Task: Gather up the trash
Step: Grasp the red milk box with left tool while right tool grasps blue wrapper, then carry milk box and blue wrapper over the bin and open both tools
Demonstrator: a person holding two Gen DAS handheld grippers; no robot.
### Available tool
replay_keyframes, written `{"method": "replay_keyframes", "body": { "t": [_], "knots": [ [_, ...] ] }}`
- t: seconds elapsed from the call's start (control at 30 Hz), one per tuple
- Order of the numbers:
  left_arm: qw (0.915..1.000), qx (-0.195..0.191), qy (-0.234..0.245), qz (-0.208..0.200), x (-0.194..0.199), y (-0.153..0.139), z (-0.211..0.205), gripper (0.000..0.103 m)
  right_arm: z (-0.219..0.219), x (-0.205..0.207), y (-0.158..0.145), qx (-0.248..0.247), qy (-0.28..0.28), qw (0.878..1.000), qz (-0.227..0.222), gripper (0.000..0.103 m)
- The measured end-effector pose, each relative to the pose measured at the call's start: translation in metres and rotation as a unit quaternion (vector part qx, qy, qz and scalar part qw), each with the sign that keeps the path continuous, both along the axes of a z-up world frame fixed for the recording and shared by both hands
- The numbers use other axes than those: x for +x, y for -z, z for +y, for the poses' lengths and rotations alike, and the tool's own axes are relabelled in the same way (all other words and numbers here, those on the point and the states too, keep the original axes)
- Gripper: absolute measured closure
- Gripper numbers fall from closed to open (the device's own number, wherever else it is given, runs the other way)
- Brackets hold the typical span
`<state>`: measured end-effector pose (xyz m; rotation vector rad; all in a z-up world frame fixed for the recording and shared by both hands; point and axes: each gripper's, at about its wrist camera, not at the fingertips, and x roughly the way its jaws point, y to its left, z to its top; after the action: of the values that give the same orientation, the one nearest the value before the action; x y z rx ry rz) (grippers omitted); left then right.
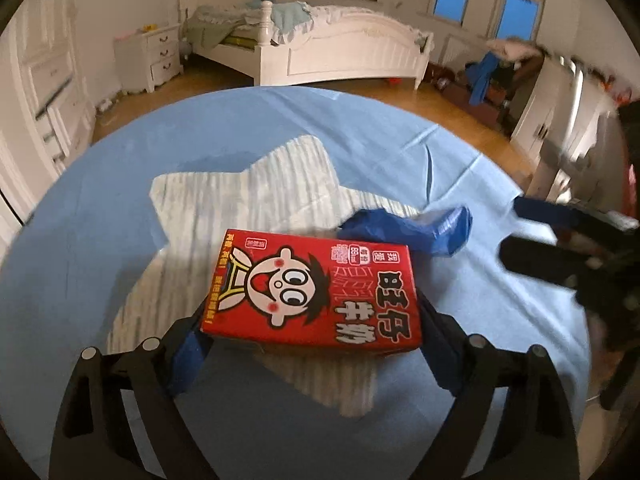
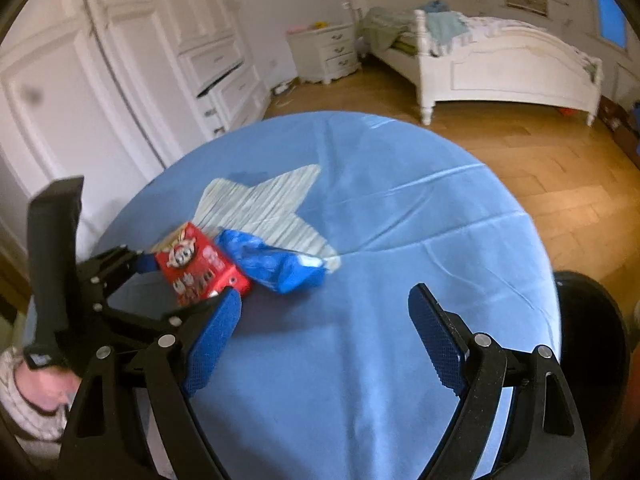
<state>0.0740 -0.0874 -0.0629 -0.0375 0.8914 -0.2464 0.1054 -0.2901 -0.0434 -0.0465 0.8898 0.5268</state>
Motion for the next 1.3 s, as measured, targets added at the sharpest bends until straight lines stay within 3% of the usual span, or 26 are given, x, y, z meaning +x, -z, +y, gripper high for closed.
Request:
{"method": "replay_keyframes", "body": {
  "t": [0.13,0.23,0.33,0.4,0.53,0.63,0.67,0.7,0.83,1.0,1.3],
  "knots": [
    [0.9993,-0.029,-0.024,-0.007,-0.004,-0.006,0.035,0.014,0.027,0.007,0.003,-0.025,-0.036,0.999,-0.007,0.018],
    [0.9988,-0.023,-0.038,-0.019,-0.008,-0.014,0.054,0.014,0.050,0.016,0.009,-0.053,-0.058,0.997,-0.010,0.018],
    [0.9986,-0.015,-0.046,-0.022,-0.011,-0.019,0.069,0.014,0.069,0.026,0.021,-0.068,-0.077,0.995,0.017,0.018],
    [0.9983,-0.011,-0.051,-0.024,-0.011,-0.020,0.078,0.014,0.078,0.028,0.027,-0.078,-0.084,0.993,0.033,0.027],
    [0.9978,-0.013,-0.060,-0.026,-0.014,-0.022,0.089,0.014,0.082,0.020,0.027,-0.100,-0.087,0.991,0.015,0.033],
    [0.9978,-0.012,-0.058,-0.029,-0.013,-0.025,0.086,0.014,0.071,0.016,0.017,-0.070,-0.082,0.994,0.013,0.051],
    [0.9979,-0.012,-0.056,-0.030,-0.013,-0.026,0.083,0.014,0.066,0.015,0.013,-0.056,-0.078,0.995,0.016,0.063],
    [0.9980,-0.012,-0.052,-0.033,-0.014,-0.029,0.079,0.014,0.059,0.014,0.009,-0.047,-0.069,0.996,0.016,0.065],
    [0.9983,-0.003,-0.029,-0.051,-0.016,-0.042,0.059,0.014,0.040,0.008,0.003,-0.019,-0.064,0.998,0.022,0.065],
    [0.9981,0.008,-0.014,-0.059,-0.021,-0.051,0.039,0.014,0.029,0.002,0.002,-0.018,-0.057,0.998,0.018,0.066],
    [0.9946,0.039,0.027,-0.092,-0.031,-0.078,0.000,0.014,-0.039,-0.018,-0.040,0.093,0.017,0.995,-0.033,0.066]
  ]
}}
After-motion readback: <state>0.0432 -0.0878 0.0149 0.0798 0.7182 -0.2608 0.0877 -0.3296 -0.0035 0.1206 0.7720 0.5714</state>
